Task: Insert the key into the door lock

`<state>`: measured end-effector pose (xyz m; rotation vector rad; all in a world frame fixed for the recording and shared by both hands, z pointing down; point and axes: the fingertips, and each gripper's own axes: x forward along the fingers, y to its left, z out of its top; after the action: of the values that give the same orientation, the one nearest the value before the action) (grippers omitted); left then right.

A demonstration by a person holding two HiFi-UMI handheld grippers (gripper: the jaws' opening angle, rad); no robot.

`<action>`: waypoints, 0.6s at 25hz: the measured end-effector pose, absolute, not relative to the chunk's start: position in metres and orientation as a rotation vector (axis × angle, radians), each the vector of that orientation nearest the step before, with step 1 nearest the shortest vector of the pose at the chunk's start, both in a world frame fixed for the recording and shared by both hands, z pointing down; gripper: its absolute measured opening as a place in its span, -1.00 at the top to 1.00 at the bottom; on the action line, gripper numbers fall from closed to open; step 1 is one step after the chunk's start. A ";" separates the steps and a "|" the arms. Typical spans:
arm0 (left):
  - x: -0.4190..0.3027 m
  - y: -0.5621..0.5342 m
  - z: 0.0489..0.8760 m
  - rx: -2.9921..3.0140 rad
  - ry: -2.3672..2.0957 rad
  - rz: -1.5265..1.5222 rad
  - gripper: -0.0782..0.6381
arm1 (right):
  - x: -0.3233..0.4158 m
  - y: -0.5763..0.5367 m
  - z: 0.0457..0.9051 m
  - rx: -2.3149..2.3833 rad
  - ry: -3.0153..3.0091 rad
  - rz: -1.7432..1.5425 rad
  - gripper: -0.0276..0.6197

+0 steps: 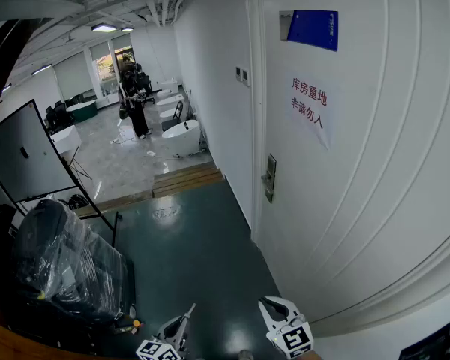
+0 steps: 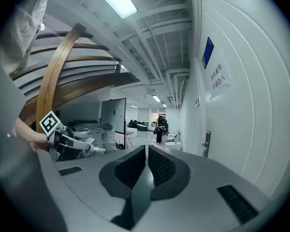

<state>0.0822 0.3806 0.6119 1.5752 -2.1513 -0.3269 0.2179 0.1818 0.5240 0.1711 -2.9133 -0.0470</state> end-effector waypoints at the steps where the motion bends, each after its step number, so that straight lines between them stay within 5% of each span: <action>1: 0.083 0.380 0.613 1.578 -2.148 -0.326 0.69 | 0.219 0.181 0.525 0.178 -2.912 -0.045 0.82; 15: 0.070 0.340 0.590 1.641 -2.166 -0.251 0.69 | 0.186 0.149 0.516 0.183 -2.968 0.069 0.80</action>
<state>0.0695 0.3397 0.5895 1.6410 -2.1659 -0.2512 0.1860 0.1487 0.5161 0.1829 -2.9679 0.0690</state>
